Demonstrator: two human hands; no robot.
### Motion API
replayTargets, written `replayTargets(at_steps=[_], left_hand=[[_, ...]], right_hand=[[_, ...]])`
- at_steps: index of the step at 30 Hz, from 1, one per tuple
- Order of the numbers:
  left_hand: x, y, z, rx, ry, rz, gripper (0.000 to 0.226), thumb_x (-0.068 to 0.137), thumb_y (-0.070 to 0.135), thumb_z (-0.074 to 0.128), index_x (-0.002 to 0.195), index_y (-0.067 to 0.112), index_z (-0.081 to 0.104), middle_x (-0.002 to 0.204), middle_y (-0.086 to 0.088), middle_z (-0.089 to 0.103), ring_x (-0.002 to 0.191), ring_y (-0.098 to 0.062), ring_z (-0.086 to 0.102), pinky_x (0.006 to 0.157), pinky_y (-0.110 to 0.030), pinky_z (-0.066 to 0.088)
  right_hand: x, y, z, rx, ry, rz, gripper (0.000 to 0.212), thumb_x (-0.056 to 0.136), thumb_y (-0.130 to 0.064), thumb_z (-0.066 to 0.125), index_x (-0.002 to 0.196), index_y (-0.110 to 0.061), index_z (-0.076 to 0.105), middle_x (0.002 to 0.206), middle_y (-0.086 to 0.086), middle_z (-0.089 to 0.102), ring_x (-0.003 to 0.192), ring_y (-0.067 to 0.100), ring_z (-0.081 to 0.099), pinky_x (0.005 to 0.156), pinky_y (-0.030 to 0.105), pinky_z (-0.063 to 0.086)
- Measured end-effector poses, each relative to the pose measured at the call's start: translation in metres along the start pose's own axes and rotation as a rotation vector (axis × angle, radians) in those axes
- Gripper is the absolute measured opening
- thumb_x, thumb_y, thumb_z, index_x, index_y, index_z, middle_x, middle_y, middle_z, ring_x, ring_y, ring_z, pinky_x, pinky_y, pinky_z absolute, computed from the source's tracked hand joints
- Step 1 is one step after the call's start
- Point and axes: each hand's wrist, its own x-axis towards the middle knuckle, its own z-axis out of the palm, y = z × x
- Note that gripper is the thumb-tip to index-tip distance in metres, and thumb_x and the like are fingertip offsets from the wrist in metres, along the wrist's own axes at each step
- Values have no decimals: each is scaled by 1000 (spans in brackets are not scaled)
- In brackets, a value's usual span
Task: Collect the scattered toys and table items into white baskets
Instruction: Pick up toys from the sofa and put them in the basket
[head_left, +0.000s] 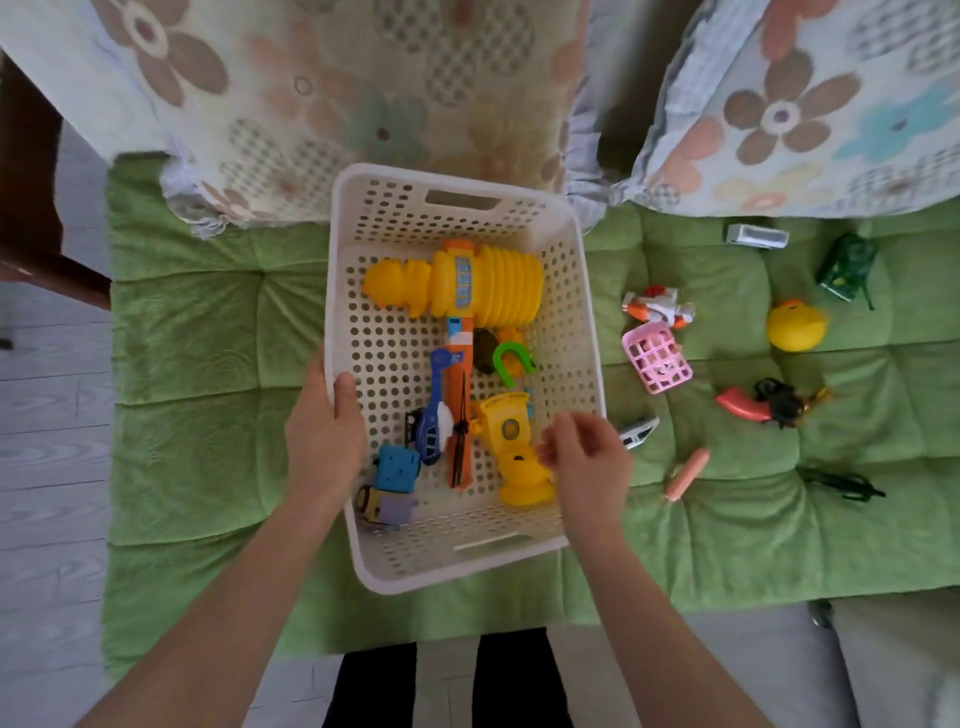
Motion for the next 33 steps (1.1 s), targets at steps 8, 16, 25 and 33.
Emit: replayTargets(at_steps=[8, 16, 25, 33], left_hand=[[3, 8, 24, 113, 56, -36, 44, 99, 26, 32, 141, 13, 34, 135, -11, 50, 120, -29, 48, 101, -39, 37], [5, -1, 26, 141, 68, -11, 42, 99, 23, 33, 138, 10, 37, 128, -15, 53, 115, -31, 51, 98, -43, 41], [6, -2, 26, 115, 42, 3, 42, 99, 23, 34, 140, 16, 35, 125, -6, 56, 95, -10, 52, 82, -21, 37], [2, 7, 25, 80, 44, 24, 42, 99, 19, 35, 140, 12, 35, 84, 14, 54, 58, 5, 48, 51, 4, 35]], right_hand=[[102, 68, -74, -192, -2, 492, 30, 91, -20, 56, 87, 10, 59, 70, 8, 61, 57, 17, 59, 66, 26, 55], [132, 105, -49, -195, -13, 650, 25, 87, -22, 63, 72, -6, 51, 71, 7, 57, 59, 17, 54, 50, 25, 44], [106, 67, -61, 234, 147, 662, 16, 87, -20, 62, 83, -12, 49, 76, 7, 57, 54, 7, 62, 66, 26, 48], [25, 7, -33, -86, -229, 193, 14, 76, -31, 72, 74, -23, 61, 64, -4, 67, 60, 9, 63, 53, 22, 54]])
